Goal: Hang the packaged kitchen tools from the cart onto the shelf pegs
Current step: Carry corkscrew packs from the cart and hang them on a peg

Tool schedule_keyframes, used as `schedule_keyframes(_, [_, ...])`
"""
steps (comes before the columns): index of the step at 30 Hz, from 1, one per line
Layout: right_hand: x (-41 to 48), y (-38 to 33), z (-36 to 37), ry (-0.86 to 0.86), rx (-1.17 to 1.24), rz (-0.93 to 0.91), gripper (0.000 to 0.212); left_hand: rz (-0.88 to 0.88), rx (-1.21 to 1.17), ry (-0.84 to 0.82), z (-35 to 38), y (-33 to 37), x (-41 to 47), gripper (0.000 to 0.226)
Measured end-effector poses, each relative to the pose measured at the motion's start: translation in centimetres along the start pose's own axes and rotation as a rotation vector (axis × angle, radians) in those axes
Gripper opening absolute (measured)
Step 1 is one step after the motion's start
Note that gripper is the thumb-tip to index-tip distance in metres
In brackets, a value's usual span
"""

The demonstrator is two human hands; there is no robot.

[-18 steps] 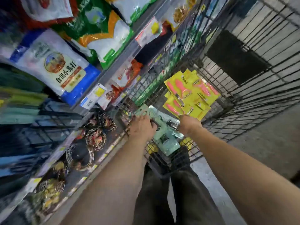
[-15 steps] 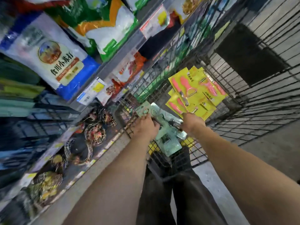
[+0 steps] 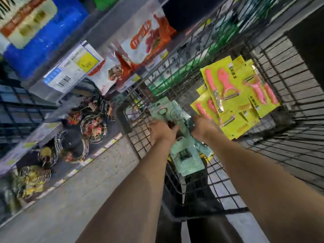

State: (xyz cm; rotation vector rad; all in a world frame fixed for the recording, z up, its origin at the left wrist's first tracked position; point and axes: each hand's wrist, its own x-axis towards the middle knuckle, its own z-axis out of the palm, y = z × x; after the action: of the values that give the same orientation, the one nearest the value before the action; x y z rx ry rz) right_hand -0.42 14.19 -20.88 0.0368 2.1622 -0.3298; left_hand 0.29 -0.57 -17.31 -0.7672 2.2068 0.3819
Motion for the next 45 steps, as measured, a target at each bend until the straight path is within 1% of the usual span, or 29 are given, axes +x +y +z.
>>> schedule_keyframes(2, [0.6, 0.5, 0.7, 0.007, 0.052, 0.014, 0.055, -0.052, -0.136, -0.007, 0.1, 0.0, 0.1, 0.113])
schedule_keyframes(4, [1.0, 0.8, 1.1, -0.006, 0.071, 0.027, 0.068, -0.072, -0.219, 0.006, 0.3, 0.1, 0.2, 0.117])
schedule_keyframes(6, [1.1, 1.0, 1.2, -0.011, 0.092, 0.058, 0.073, -0.070, -0.329, 0.012, 0.4, 0.0, 0.0, 0.107])
schedule_keyframes(9, [1.2, 1.2, 1.2, 0.056, 0.164, 0.114, 0.074, -0.091, -0.550, -0.012, 0.2, -0.3, -0.2, 0.080])
schedule_keyframes(10, [1.1, 1.3, 1.3, 0.053, 0.252, 0.139, 0.075, -0.105, -0.619, -0.031, 0.0, -0.3, -0.3, 0.076])
schedule_keyframes(13, [0.8, 2.2, 1.1, -0.027, 0.656, 0.236, 0.081, -0.116, -0.747, -0.105, -0.4, -0.5, -0.4, 0.070])
schedule_keyframes(15, [0.1, 3.2, 0.9, -0.002, 0.772, 0.277, 0.079, -0.083, -0.731, -0.161, -1.1, -0.7, -1.0, 0.075])
schedule_keyframes(17, [-0.9, 4.2, 0.5, 0.055, 0.842, 0.256, 0.072, -0.024, -0.651, -0.202, -1.8, -1.0, -1.5, 0.090])
schedule_keyframes(18, [-1.7, 4.6, 0.0, 0.093, 0.896, 0.247, 0.061, 0.008, -0.634, -0.214, -2.2, -1.1, -1.7, 0.090])
schedule_keyframes(20, [-3.1, 5.2, -0.9, 0.144, 1.015, 0.240, 0.034, 0.054, -0.642, -0.248, -3.3, -0.9, -2.4, 0.081])
schedule_keyframes(22, [-4.7, 5.2, -2.3, 0.188, 1.132, 0.264, 0.009, 0.088, -0.637, -0.284, -4.7, -0.4, -3.3, 0.063])
schedule_keyframes(24, [-6.0, 5.2, -3.6, 0.222, 1.205, 0.258, 0.027, 0.134, -0.629, -0.307, -6.5, -0.1, -4.6, 0.048])
schedule_keyframes(25, [-7.0, 4.9, -4.6, 0.236, 1.204, 0.246, 0.030, 0.155, -0.618, -0.319, -7.4, 0.1, -5.3, 0.041])
schedule_keyframes(29, [-12.5, 3.7, -9.4, 0.359, 1.205, 0.189, 0.025, 0.266, -0.580, -0.313, -11.8, 0.8, -8.5, 0.031])
schedule_keyframes(31, [-15.4, 3.2, -11.5, 0.410, 1.241, 0.169, 0.022, 0.334, -0.577, -0.332, -14.1, 1.0, -10.4, 0.034])
schedule_keyframes(33, [-17.9, 2.6, -13.1, 0.452, 1.290, 0.147, 0.013, 0.410, -0.559, -0.335, -16.2, 0.8, -12.1, 0.036])
schedule_keyframes(35, [-20.5, 2.0, -14.4, 0.501, 1.304, 0.122, 0.007, 0.475, -0.542, -0.330, -18.3, 0.5, -13.8, 0.033])
schedule_keyframes(37, [-22.8, 1.2, -15.6, 0.533, 1.296, 0.098, 0.019, 0.531, -0.498, -0.314, -20.2, 0.2, -15.4, 0.033])
schedule_keyframes(38, [-23.8, 0.7, -16.2, 0.544, 1.290, 0.083, 0.021, 0.546, -0.486, -0.316, -21.1, -0.1, -16.0, 0.036])
schedule_keyframes(39, [-24.6, 0.3, -16.7, 0.557, 1.282, 0.055, 0.020, 0.570, -0.477, -0.313, -21.9, -0.3, -16.8, 0.038])
schedule_keyframes(42, [-27.3, -1.6, -18.4, 0.576, 1.256, -0.019, 0.016, 0.635, -0.450, -0.263, -24.2, -1.5, -18.8, 0.031])
schedule_keyframes(44, [-28.9, -2.5, -19.2, 0.563, 1.233, -0.086, 0.007, 0.639, -0.488, -0.228, -25.2, -2.8, -19.8, 0.037])
schedule_keyframes(45, [-29.6, -2.9, -19.6, 0.557, 1.205, -0.117, 0.011, 0.636, -0.508, -0.204, -25.6, -3.7, -20.3, 0.040])
